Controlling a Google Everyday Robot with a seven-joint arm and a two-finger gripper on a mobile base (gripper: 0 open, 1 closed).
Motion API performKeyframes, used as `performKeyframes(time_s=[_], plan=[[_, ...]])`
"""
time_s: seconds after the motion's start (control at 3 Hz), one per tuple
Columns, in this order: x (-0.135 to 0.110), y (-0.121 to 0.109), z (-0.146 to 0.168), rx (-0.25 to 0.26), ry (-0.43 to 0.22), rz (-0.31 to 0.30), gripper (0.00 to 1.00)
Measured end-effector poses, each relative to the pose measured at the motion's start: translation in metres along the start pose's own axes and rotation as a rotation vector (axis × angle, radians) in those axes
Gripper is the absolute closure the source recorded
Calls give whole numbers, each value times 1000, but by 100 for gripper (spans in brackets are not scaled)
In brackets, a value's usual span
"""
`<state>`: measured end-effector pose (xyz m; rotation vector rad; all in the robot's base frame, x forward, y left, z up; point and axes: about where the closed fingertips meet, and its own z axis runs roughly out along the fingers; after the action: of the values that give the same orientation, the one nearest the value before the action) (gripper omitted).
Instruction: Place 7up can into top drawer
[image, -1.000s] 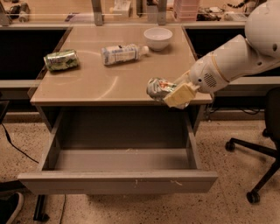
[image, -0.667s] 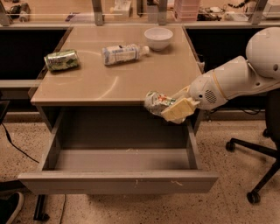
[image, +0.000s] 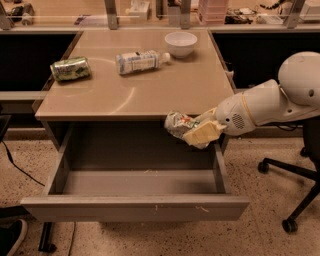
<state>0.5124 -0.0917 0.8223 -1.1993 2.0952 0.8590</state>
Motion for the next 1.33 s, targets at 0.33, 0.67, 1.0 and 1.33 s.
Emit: performKeyframes(time_s=[0.33, 0.67, 1.0, 1.33], plan=[[24, -6, 30, -11, -16, 57, 100], [47, -14, 52, 4, -36, 112, 100], [64, -24, 72, 42, -26, 143, 100], [83, -35, 91, 72, -5, 176, 100]])
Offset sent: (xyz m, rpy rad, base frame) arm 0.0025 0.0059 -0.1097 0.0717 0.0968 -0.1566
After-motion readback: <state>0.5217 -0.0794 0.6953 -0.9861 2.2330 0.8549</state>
